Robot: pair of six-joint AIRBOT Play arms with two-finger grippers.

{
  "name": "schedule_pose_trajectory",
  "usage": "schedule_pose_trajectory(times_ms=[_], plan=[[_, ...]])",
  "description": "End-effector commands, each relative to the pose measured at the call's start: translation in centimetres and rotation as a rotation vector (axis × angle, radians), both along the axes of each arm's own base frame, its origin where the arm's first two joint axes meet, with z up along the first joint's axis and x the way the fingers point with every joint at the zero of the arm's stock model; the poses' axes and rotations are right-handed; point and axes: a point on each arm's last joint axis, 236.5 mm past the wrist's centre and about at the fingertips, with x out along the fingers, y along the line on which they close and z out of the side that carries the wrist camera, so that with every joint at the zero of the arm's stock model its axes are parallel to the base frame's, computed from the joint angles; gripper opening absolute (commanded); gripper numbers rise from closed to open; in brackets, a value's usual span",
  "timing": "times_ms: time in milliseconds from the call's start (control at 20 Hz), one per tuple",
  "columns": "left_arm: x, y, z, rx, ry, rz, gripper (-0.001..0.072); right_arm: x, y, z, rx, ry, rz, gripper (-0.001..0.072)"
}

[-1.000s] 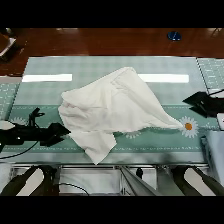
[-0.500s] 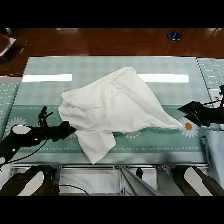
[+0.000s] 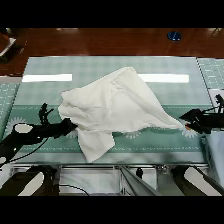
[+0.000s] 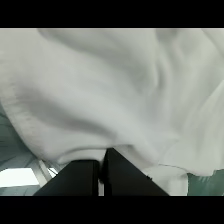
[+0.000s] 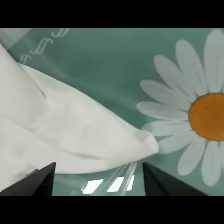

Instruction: Fold the shirts.

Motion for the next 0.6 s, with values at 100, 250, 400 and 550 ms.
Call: schedule_pose_trajectory(times_ms=[100, 250, 400, 550], plan=[[0.1, 0.0, 0.1, 0.000, -0.004, 0.004, 0.0023, -1.9, 1.7, -3.0, 0.095, 0.149, 0.064, 0.0614], [0.2, 0.0, 0.1, -0.002, -0.005, 0.006, 0.0023, -1.1, 1.5, -3.8, 0.100, 0.141, 0.034, 0.0613], [0.3, -0.1, 0.3, -0.014, -0.006, 0.016, 0.0023, 0.3, 2.3, -4.3, 0.064, 0.107, 0.061, 0.0612], [0.5, -0.2, 0.4, -0.021, -0.009, 0.026, 0.0023, 1.9, 3.9, -4.8, 0.024, 0.074, 0.122, 0.0474]])
